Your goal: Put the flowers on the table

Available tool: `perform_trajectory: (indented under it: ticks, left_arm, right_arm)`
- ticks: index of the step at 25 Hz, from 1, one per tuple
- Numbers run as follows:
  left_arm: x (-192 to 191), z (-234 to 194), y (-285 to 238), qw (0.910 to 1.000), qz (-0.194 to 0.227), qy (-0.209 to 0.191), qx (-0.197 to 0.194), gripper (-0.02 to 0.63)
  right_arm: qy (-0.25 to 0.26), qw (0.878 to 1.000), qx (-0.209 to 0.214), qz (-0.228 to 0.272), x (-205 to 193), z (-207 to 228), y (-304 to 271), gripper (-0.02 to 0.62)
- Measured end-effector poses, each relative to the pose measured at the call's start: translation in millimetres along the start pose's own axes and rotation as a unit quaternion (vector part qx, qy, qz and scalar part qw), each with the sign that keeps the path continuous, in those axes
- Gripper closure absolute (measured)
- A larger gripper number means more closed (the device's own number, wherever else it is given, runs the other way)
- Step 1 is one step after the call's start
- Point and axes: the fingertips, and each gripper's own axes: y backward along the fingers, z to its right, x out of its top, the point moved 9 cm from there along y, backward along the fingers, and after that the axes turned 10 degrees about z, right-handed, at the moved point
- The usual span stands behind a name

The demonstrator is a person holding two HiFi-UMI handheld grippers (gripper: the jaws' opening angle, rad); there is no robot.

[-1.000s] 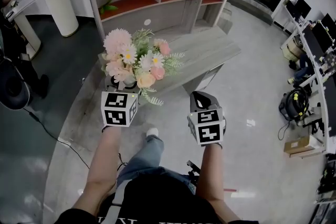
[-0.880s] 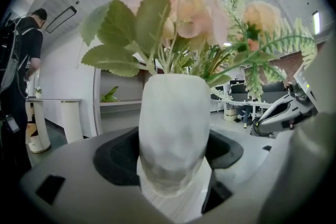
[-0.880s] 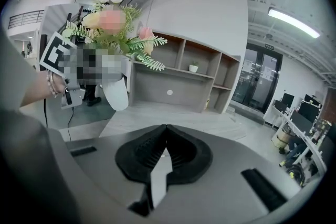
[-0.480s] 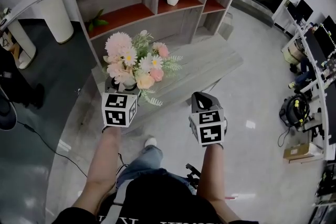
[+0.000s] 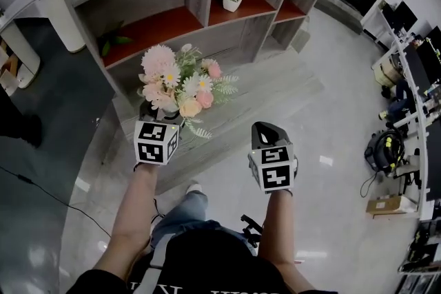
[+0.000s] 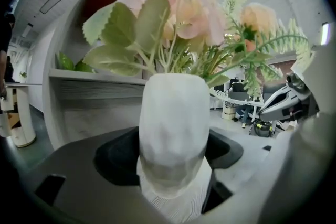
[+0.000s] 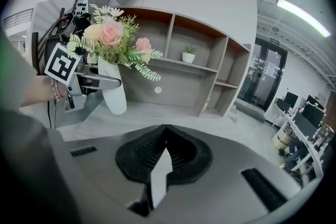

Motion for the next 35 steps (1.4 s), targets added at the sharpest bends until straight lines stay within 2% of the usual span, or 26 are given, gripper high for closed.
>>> perform_trajectory:
  ticks: [19,25,35]
  left_arm:
    - [-79.5,-16.9,-52.0,0.9983,-0.036,0.023,-0.038,0.252]
    - [-97.1,-17.3,-59.1,0.9980,-0.038,0.006,-0.050,0.252]
    - [-115.7,-19.1,-69.0,0.9970,-0.048,0.012,-0.059,0.252]
  right_arm:
    - [-0.017,0.999,0.008,-0.040,-26.9,8.3,-55.7,0.580]
    - [-0.009,0.999,0.017,-0.044,-31.5,1.3,-66.4,0.580]
    - [-0.013,0.998,0.008,-0.054,-35.8,4.8,-70.5,0.580]
